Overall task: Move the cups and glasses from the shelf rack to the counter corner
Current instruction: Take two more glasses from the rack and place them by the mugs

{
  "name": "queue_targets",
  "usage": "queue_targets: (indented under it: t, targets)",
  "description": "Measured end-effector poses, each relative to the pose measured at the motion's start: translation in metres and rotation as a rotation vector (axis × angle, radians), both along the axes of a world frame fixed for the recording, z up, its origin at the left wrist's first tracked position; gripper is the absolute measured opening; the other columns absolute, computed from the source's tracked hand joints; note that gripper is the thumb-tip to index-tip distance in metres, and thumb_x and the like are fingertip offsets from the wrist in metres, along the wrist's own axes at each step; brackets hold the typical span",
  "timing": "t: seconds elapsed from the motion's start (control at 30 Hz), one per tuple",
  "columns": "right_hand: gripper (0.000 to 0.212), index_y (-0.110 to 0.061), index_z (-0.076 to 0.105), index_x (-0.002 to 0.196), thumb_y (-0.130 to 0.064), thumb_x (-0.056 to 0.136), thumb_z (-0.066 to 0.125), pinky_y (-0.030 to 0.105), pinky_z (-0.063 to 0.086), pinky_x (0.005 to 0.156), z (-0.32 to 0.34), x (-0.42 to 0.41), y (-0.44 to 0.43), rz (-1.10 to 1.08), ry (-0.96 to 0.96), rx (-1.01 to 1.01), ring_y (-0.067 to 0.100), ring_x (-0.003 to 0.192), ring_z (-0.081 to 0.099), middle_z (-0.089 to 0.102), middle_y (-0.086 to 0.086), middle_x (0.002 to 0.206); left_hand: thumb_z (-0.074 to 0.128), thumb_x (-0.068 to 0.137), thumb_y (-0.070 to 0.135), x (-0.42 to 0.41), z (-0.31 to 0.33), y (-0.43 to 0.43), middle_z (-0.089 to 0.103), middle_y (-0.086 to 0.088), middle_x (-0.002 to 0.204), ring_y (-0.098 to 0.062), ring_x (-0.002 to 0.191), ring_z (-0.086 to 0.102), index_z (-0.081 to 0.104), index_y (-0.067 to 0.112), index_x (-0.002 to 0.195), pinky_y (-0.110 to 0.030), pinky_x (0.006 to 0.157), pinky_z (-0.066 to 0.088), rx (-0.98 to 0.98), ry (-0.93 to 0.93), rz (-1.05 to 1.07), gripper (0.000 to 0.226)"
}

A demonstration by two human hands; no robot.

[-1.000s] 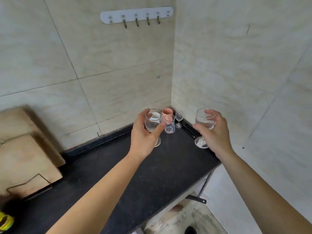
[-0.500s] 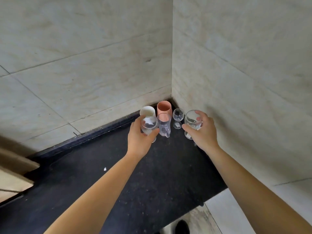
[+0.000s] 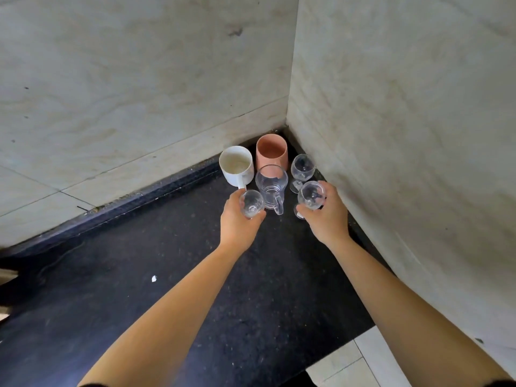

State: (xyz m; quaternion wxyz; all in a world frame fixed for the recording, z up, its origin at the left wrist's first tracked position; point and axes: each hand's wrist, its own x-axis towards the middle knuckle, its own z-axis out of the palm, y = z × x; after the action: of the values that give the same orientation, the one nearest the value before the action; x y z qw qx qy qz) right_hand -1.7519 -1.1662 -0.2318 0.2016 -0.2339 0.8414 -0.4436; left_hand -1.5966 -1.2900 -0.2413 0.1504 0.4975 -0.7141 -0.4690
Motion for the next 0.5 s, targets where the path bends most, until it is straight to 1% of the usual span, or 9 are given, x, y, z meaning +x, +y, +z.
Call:
queue_targets:
  t: [0.03,0.1,0.2,0.3,0.37,0.43,0.5]
  targets:
    - [0.047,-0.039,0.051,0.097,-0.016,0.076,0.085,0.029,0.051,0.077,-0.004,-0.001,-0.004,0.004,0.007,0.001,0.016,0.092,0.065,0.062,-0.014,0.095,0.08,0.078,0.03,-0.001,-0.005,-0.002,0.058,0.007,0.127,-0.012,0.109,0.058,0.046,0.031,0.135,-0.032,0.091,0.051,-0.009,-0.01,-0.003,0.067]
    - [0.046,-0.035,0.052,0.105,-0.017,0.077,0.085,0.028,0.052,0.079,-0.009,-0.003,-0.01,0.009,0.021,0.003,0.015,0.094,0.065,0.063,-0.01,0.1,0.08,0.078,0.03,-0.003,-0.011,-0.006,0.058,0.007,0.129,-0.01,0.109,0.056,0.046,0.03,0.136,-0.031,0.092,0.05,-0.02,-0.021,-0.008,0.067]
    - [0.045,-0.033,0.054,0.107,-0.017,0.078,0.085,0.029,0.053,0.082,-0.014,-0.006,-0.016,0.015,0.028,0.006,0.016,0.097,0.065,0.064,-0.007,0.103,0.08,0.079,0.029,-0.006,-0.016,-0.011,0.058,0.01,0.124,-0.009,0.107,0.055,0.047,0.033,0.131,-0.027,0.087,0.048,-0.011,-0.012,-0.024,0.062]
    - [0.043,-0.024,0.06,0.114,-0.019,0.08,0.085,0.029,0.053,0.086,-0.017,-0.007,-0.019,0.022,0.023,0.027,0.013,0.101,0.065,0.068,-0.003,0.111,0.078,0.079,0.031,-0.008,-0.017,-0.015,0.057,0.013,0.121,-0.008,0.106,0.057,0.046,0.038,0.127,-0.024,0.084,0.045,0.012,0.0,-0.03,0.058]
    - [0.039,-0.024,0.061,0.112,-0.019,0.08,0.084,0.025,0.052,0.083,-0.018,-0.007,-0.02,0.028,0.031,0.033,0.01,0.096,0.065,0.068,-0.005,0.107,0.078,0.08,0.033,-0.009,-0.017,-0.016,0.058,0.011,0.124,-0.009,0.108,0.058,0.046,0.036,0.13,-0.026,0.087,0.048,0.013,-0.003,-0.035,0.06]
    - [0.038,-0.026,0.06,0.111,-0.019,0.081,0.083,0.025,0.053,0.083,-0.018,-0.006,-0.02,0.037,0.038,0.036,0.007,0.093,0.064,0.066,-0.008,0.106,0.078,0.081,0.034,-0.007,-0.018,-0.017,0.058,0.009,0.128,-0.01,0.111,0.058,0.046,0.033,0.133,-0.029,0.091,0.051,0.011,-0.005,-0.048,0.061]
    - [0.041,-0.023,0.062,0.118,-0.021,0.083,0.082,0.029,0.054,0.088,-0.018,-0.004,-0.02,0.049,0.033,0.055,0.01,0.101,0.065,0.068,-0.004,0.113,0.078,0.082,0.034,-0.006,-0.017,-0.018,0.059,0.006,0.132,-0.013,0.114,0.059,0.045,0.03,0.137,-0.03,0.093,0.051,0.014,-0.01,-0.061,0.065]
